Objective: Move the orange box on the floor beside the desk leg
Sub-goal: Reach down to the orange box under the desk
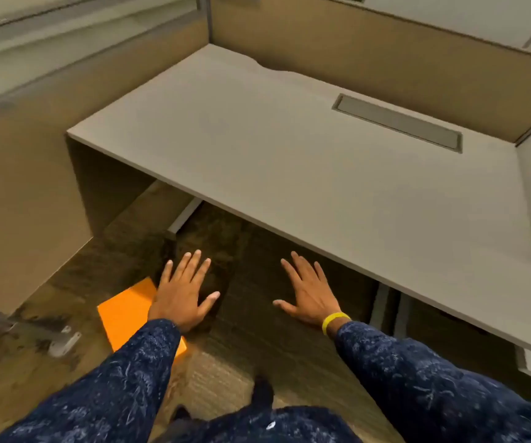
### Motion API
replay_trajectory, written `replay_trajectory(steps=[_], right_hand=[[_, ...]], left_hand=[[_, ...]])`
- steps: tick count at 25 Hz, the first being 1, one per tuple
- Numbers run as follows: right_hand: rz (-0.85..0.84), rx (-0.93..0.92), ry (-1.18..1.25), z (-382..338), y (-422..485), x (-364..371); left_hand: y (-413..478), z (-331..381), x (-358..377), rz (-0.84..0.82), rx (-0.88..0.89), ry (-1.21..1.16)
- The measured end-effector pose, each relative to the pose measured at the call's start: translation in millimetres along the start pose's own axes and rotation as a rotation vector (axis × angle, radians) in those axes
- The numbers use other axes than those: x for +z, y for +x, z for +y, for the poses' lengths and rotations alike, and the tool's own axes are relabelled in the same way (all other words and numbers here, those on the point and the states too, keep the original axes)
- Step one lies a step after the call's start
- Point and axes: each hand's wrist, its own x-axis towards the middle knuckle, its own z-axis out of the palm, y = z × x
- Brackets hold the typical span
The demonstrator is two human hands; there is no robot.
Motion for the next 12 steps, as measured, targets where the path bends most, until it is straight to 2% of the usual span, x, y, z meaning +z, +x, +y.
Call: replay_trajectory(steps=[6, 12], right_hand=[[-0.279, -0.071, -0.046, -55.9, -11.5, 42.0], [-0.354, -0.187, -0.059, -134.9, 11.5, 53.7]], left_hand=[[-94.5, -70.8, 54.1, -0.093, -0.218, -0.049], [-173.9, -147.7, 85.5, -0.165, -0.494, -0.101]])
